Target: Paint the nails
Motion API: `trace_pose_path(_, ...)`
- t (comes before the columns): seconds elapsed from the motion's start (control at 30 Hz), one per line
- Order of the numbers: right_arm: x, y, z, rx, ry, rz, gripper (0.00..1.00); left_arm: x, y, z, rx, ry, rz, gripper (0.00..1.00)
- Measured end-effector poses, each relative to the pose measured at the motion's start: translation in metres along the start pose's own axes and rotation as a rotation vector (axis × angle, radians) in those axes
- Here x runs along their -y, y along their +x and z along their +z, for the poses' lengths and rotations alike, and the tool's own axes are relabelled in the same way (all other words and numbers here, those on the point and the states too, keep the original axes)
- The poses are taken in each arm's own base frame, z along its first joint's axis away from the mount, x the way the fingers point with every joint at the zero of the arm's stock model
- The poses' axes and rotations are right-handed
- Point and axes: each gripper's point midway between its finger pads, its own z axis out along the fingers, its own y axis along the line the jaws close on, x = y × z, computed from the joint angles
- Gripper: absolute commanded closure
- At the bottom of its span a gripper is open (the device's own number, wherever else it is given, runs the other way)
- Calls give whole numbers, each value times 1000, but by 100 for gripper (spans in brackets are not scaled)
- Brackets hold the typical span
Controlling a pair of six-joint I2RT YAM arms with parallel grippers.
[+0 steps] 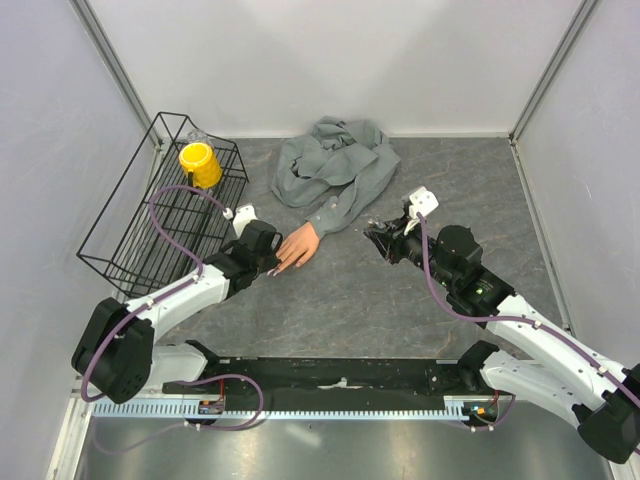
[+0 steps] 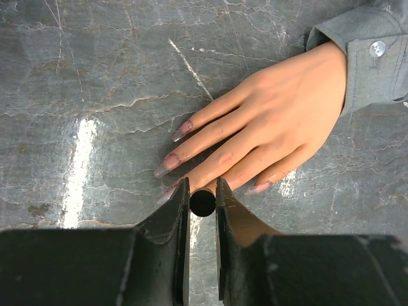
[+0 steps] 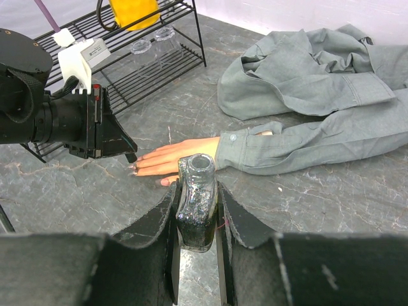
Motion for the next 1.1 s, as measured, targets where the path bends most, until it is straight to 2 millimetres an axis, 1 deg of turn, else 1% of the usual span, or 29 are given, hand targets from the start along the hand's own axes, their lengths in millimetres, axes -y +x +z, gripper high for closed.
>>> trace_pose_path(0.8,0,0,0,-2,-6,1,100,-5,3,0,-4,-13,5,98)
trace_pose_path(0.97,-1,0,0,-2,-10,2,100,-12,9,-1,-13,-24,10,98)
trace_pose_path(1.1,-1,0,0,-2,-10,1,100,-23,17,-2,-25,-51,21,98)
